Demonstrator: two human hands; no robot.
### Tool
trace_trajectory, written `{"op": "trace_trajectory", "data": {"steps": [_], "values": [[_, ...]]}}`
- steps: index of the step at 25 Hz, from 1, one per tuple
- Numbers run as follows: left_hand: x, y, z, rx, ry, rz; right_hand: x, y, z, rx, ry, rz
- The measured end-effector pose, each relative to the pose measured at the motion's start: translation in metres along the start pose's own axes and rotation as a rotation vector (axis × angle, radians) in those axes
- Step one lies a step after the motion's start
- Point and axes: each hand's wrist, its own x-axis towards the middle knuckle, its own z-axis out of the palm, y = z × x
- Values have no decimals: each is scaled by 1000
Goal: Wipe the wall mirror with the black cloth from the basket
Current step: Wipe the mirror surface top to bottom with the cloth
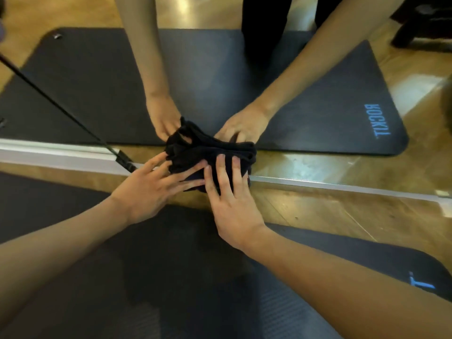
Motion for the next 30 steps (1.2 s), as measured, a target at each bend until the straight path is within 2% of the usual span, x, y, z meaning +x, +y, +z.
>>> {"op": "trace_trajectory", "data": {"steps": [6,8,11,15,18,22,28,30], "values": [[-85,-53,15,-23,-141,-143,68,-72,-3,-23,-55,-167],[-99,-61,20,-36,-182,-160,79,-93,1,-50,-52,-165],[-97,-57,22,-116,-148,-186,81,-101,9,-115,80,-132],[-91,-38,18,-303,-79,-342,96,-80,-4,-231,173,-336],[-77,-31,3,-389,-42,-501,107,-80,-29,-181,74,-330],[-52,-32,-38,-585,-200,-669,104,-78,-81,-102,-109,-249],[4,-31,-161,-1010,-297,-898,48,-43,-189,118,-311,-41],[15,-27,-192,-1065,-336,-876,23,-26,-224,157,-356,-1]]}}
